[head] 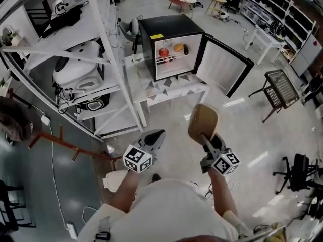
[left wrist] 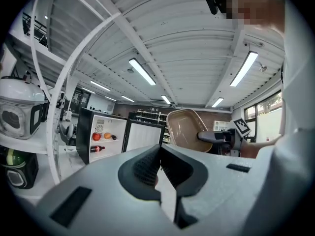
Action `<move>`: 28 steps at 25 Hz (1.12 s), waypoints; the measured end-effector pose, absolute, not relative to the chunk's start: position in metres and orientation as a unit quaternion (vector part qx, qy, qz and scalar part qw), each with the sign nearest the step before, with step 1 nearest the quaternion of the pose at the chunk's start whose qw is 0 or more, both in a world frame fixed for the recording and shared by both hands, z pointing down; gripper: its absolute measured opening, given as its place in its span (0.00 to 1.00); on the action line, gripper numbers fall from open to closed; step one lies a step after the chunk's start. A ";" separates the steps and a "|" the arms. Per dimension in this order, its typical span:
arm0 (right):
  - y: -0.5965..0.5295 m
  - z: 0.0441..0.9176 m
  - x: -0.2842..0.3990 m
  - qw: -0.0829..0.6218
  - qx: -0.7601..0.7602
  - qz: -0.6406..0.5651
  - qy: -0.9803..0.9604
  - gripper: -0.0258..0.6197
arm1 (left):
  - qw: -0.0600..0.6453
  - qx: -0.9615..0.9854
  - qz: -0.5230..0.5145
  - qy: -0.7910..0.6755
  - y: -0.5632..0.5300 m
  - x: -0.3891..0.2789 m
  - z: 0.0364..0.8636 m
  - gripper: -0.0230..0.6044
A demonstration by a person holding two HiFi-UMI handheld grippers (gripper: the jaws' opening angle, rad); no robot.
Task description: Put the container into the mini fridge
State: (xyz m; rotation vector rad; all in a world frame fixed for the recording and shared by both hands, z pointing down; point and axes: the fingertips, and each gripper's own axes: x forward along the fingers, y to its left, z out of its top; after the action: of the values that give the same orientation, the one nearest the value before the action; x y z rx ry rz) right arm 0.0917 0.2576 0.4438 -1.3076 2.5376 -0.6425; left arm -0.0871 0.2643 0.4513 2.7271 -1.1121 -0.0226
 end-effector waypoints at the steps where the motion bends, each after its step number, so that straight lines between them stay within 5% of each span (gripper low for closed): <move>1: 0.258 0.445 0.089 0.105 -0.446 -0.218 0.862 0.39 | 0.099 0.922 -0.007 -0.374 0.264 -0.089 0.452 0.04; 28: 0.232 0.476 0.049 0.103 -0.472 -0.233 0.844 0.39 | 0.107 0.933 0.013 -0.342 0.227 -0.128 0.481 0.04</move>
State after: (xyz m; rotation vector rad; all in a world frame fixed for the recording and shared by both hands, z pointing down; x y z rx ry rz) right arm 0.0494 0.2318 0.4755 -1.3931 2.4902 -0.6880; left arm -0.1280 0.2269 0.4809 2.7481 -1.0073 0.0381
